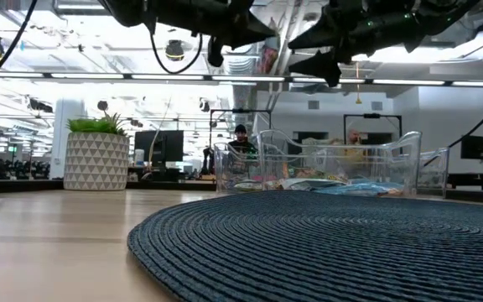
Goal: Pick and place Granola Bars by type
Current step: Put the red granola bar into the top right transparent bin
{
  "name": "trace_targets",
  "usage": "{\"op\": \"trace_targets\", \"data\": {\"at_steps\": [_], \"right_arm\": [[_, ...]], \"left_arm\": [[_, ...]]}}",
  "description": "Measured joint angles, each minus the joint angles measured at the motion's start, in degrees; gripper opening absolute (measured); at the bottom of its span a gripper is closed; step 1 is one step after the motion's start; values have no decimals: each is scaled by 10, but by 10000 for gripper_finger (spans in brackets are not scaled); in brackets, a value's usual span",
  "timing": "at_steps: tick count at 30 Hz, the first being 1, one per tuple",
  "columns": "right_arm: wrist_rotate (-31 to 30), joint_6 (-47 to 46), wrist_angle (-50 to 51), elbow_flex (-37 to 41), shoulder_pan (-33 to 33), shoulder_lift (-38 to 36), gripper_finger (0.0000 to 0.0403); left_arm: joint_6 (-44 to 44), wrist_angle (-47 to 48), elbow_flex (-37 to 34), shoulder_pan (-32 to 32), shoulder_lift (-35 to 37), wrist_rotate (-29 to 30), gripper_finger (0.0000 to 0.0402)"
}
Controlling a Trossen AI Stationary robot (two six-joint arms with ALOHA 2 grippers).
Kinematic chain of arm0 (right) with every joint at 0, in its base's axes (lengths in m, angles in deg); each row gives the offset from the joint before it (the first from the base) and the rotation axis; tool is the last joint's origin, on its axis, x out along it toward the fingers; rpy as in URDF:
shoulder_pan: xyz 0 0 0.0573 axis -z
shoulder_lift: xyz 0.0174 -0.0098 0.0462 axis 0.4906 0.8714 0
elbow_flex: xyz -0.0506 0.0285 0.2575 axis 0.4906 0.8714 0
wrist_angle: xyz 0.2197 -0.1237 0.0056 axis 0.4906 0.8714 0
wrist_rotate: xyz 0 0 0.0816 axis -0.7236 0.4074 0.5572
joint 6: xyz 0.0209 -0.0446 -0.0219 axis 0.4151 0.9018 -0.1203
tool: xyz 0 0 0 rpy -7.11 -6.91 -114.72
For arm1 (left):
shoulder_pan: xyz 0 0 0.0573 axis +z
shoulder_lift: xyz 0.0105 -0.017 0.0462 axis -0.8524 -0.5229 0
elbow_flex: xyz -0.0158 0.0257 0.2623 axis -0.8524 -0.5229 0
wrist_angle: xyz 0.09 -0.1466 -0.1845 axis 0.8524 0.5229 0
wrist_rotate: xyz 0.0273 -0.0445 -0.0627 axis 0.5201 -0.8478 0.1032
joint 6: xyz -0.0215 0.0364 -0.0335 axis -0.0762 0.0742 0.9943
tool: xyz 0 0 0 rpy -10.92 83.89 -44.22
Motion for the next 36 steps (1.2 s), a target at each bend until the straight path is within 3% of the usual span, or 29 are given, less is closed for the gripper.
{"op": "trace_targets", "data": {"at_steps": [6, 18, 21, 26, 30, 36], "right_arm": [[0, -11, -34, 0, -13, 0, 265], [-5, -20, -59, 0, -23, 0, 255], [-5, -20, -59, 0, -23, 0, 219], [-5, -15, -59, 0, -22, 0, 120], [-5, -15, -57, 0, -22, 0, 51], [-24, -6, -50, 1, -21, 1, 14]], "left_arm": [[-4, -73, 4, 1, -30, -65, 0], [-18, -100, 62, -1, -85, -134, 0], [-26, -97, 69, -1, -89, -139, 0], [-36, -93, 69, -1, -89, -134, 0], [-56, -71, 70, -1, -89, -100, 0], [-68, -23, 71, 3, -87, -69, 24]]}}
